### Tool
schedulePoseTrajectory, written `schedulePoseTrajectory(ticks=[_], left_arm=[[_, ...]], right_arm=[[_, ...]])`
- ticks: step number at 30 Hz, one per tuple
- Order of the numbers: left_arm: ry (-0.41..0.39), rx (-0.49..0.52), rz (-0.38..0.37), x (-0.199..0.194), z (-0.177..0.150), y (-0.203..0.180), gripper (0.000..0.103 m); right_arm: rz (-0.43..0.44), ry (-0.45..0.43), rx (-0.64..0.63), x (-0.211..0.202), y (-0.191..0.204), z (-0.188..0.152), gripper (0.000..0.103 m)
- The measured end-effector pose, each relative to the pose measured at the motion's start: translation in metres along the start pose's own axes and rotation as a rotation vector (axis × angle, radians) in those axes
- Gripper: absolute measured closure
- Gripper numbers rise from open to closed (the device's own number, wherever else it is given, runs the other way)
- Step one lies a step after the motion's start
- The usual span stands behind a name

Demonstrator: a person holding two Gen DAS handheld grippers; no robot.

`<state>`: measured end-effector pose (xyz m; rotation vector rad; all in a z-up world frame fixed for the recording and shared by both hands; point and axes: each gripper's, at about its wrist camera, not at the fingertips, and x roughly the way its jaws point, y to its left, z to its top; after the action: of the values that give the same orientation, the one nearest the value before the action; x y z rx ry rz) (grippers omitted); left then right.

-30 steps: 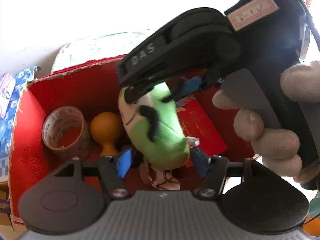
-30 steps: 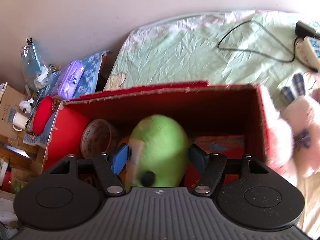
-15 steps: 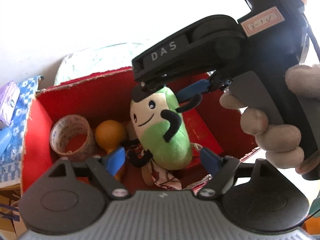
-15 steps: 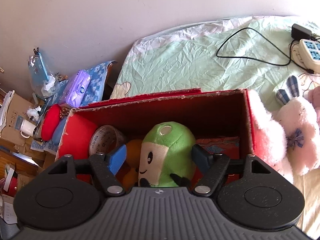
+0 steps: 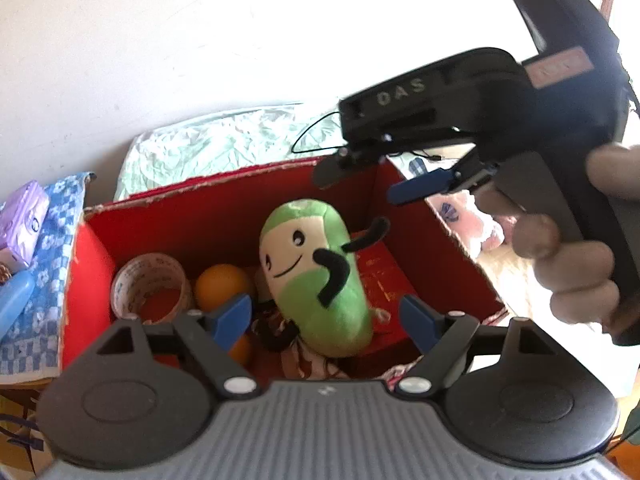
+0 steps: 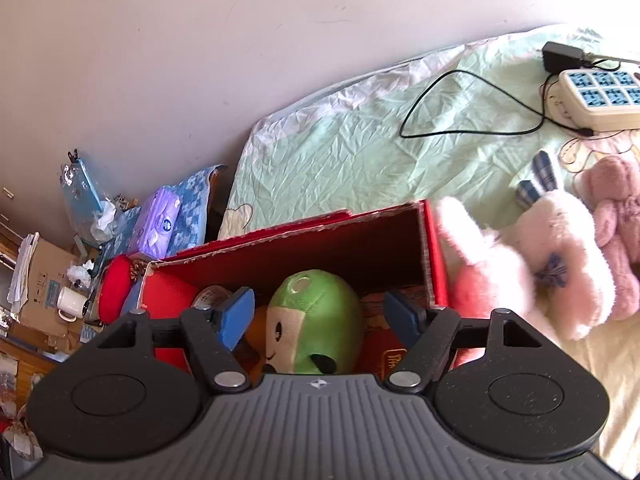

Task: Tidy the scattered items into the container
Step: 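Lower the green plush into the red box and open the right gripper, then move the right gripper back to the yellow tiger plush on the bed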

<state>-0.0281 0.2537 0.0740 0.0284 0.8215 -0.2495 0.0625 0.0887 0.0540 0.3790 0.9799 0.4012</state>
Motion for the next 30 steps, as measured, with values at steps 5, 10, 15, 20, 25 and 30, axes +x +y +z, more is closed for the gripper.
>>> schedulePoseTrajectory(ticks=[5,10,15,20,25,30], left_arm=[[0.028,-0.038,0.015,0.012,0.007,-0.002,0.020],[0.079,-0.079,0.043,0.023,0.009,-0.005,0.020],[0.099,-0.103,0.072,0.025,0.012,-0.013,0.020],[0.109,-0.106,0.134,0.031,0.017,-0.023,0.020],[0.131,-0.169,0.170,0.037,0.016,-0.027,0.020],[0.144,-0.203,0.222,0.037,0.014,-0.032,0.023]], right_arm=[[-0.015,-0.023,-0.010,-0.011,-0.004,-0.003,0.029],[-0.001,-0.018,-0.012,-0.019,-0.012,-0.010,0.033],[0.031,-0.027,-0.021,-0.031,-0.016,-0.017,0.034],[0.062,-0.033,-0.018,-0.040,-0.025,-0.020,0.035],[0.105,-0.008,-0.030,-0.041,-0.032,-0.020,0.041],[0.144,0.029,-0.036,-0.038,-0.037,-0.019,0.049]])
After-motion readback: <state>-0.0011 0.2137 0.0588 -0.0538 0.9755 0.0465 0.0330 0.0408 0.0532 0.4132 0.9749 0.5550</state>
